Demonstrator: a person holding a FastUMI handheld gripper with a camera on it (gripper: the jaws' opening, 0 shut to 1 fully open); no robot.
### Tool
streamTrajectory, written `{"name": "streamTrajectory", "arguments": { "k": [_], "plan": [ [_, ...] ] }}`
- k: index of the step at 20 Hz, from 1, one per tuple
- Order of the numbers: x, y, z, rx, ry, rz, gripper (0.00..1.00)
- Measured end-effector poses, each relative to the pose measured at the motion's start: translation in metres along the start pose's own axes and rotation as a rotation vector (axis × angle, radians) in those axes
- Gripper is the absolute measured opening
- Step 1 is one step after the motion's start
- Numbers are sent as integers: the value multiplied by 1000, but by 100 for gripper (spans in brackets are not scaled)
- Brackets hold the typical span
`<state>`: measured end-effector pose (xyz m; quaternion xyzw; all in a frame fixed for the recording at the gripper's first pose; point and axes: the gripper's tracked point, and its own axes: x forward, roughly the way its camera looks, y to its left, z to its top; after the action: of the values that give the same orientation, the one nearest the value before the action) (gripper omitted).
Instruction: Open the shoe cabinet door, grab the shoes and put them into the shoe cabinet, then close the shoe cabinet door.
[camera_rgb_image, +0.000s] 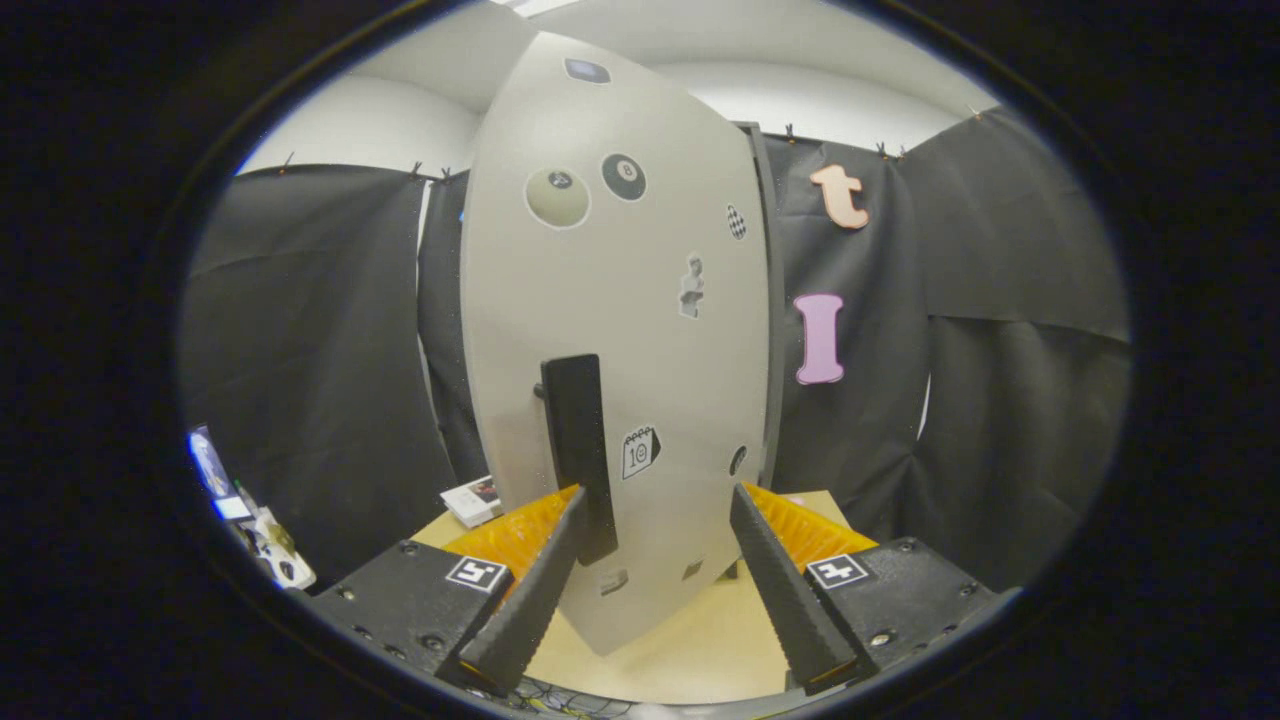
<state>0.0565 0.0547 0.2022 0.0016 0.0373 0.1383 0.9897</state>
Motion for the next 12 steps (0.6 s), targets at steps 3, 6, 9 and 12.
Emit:
{"name": "streamTrajectory", "arguments": {
  "k": [3, 6, 9, 12],
  "plan": [
    [-5, 5, 7, -16, -23, -17, 94],
    [-6, 5, 2, -36, -10, -49, 95],
    [3, 5, 5, -43, -15, -79, 95],
    [15, 14, -1, -33, 4, -85, 95]
  ]
}}
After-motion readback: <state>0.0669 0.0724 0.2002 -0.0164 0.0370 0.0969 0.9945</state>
